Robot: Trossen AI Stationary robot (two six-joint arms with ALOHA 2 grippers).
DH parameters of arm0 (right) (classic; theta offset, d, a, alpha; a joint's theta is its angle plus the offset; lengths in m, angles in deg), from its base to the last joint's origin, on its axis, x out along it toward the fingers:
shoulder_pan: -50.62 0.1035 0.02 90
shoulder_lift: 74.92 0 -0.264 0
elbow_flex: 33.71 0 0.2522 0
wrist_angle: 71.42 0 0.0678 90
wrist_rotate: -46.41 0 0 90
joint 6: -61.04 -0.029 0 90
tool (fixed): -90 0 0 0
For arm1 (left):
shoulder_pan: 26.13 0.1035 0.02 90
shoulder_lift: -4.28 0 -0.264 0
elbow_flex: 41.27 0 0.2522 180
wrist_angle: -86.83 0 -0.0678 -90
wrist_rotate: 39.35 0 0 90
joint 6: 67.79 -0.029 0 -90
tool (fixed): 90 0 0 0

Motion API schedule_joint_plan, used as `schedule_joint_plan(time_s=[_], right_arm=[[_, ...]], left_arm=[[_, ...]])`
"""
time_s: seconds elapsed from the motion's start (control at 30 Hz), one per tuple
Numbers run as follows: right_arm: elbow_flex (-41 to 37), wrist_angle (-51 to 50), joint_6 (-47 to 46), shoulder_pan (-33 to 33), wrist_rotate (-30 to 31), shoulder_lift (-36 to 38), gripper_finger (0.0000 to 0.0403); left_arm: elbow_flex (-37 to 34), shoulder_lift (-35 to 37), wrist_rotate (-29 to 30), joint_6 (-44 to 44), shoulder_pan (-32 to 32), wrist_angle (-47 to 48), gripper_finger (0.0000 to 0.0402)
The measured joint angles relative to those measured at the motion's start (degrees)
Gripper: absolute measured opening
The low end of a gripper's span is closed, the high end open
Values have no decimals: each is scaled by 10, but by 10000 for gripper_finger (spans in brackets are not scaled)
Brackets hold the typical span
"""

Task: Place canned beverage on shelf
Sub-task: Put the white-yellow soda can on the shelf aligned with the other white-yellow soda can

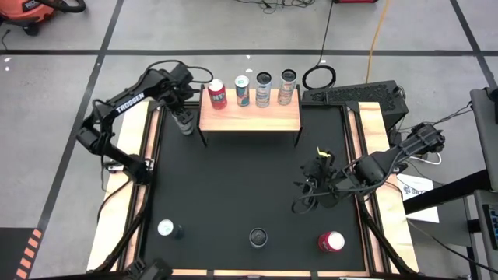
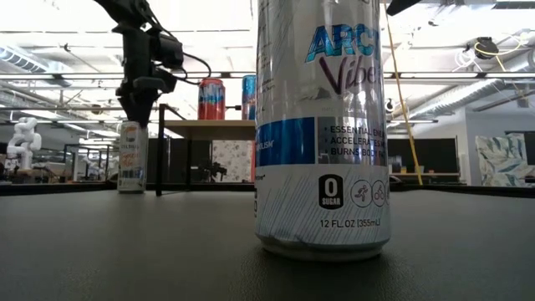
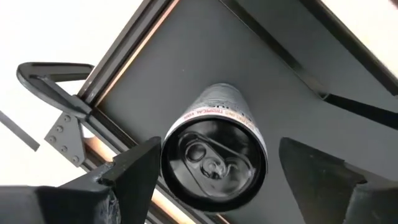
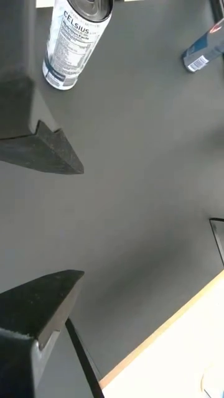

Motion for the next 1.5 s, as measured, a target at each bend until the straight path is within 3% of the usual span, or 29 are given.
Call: schedule_joint_plan(time_s=[0.6,1.03,1.33,1.5], right_arm=[[0,0,6,0,0,0,244],[0,0,9,0,0,0,244],[0,0,11,0,0,0,244],[0,0,13,0,0,0,244]], left_arm=[[0,-7,7,-2,0,32,314],[1,-7,9,-11,-1,35,241],[0,-1,6,-23,-1,44,234],[-1,17,-27,-26,-2,65,233]])
